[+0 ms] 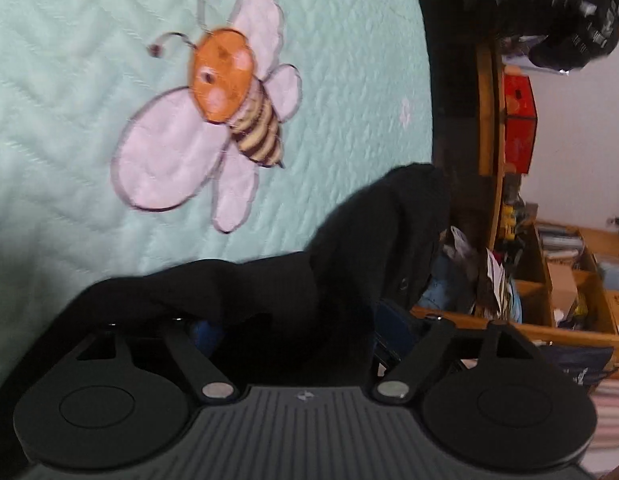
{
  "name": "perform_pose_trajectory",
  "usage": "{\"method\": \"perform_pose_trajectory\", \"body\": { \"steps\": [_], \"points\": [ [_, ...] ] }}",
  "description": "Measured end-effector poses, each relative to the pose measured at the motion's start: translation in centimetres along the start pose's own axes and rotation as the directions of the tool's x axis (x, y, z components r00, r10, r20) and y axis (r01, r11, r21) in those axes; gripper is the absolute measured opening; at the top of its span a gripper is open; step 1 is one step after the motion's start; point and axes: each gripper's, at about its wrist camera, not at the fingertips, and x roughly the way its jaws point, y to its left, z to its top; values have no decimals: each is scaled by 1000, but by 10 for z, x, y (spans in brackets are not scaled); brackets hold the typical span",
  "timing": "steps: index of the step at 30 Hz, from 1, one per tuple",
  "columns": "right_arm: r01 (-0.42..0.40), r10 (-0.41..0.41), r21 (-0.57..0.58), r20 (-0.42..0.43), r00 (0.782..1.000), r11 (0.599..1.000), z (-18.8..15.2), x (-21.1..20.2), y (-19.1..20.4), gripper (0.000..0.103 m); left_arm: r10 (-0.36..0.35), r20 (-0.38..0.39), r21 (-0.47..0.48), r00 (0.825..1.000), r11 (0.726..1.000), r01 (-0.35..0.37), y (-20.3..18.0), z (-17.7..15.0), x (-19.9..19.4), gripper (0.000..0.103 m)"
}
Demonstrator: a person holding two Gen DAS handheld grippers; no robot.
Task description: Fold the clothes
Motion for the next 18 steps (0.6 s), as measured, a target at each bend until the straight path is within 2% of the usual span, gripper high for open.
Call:
{"method": "perform_pose_trajectory", "body": {
  "steps": [3,5,6,7,8,9,11,12,14,15,18],
  "points": [
    [-4,4,3,4,1000,1000,-1,1,1,71,-42,20,-11,999,999,42,-8,1,4,90],
    [-3,3,4,6,1000,1000,-3,1,1,71,-77,93,-46,993,996,81,-11,-4,5,90],
    [-3,3,3,8,1000,1000,-3,1,1,71,-87,172,-60,981,993,99,-13,-7,0,89],
    [-3,3,2,9,1000,1000,-4,1,1,71,-99,251,-76,963,990,121,-14,-10,-6,88],
    [-2,2,1,11,1000,1000,-5,1,2,71,-147,333,-120,931,973,197,-5,-11,-16,88],
    [-2,2,0,12,1000,1000,-6,1,2,71,-186,411,-156,892,950,270,4,-12,-26,88],
    [-1,1,-2,13,1000,1000,-6,1,3,71,-188,470,-197,862,930,310,23,-11,-27,85],
    [-1,1,-2,13,1000,1000,-7,1,3,71,-157,467,-213,870,935,284,28,-10,-23,79],
    [0,0,-4,13,1000,1000,-7,1,4,71,-155,475,-240,866,924,297,36,-11,-20,78],
    [1,-1,-4,13,1000,1000,-8,1,4,71,-173,482,-254,859,910,327,39,-12,-21,78],
    [6,-6,-4,14,1000,1000,-8,1,4,71,-186,480,-238,857,913,331,40,-15,-20,76]
  ]
}}
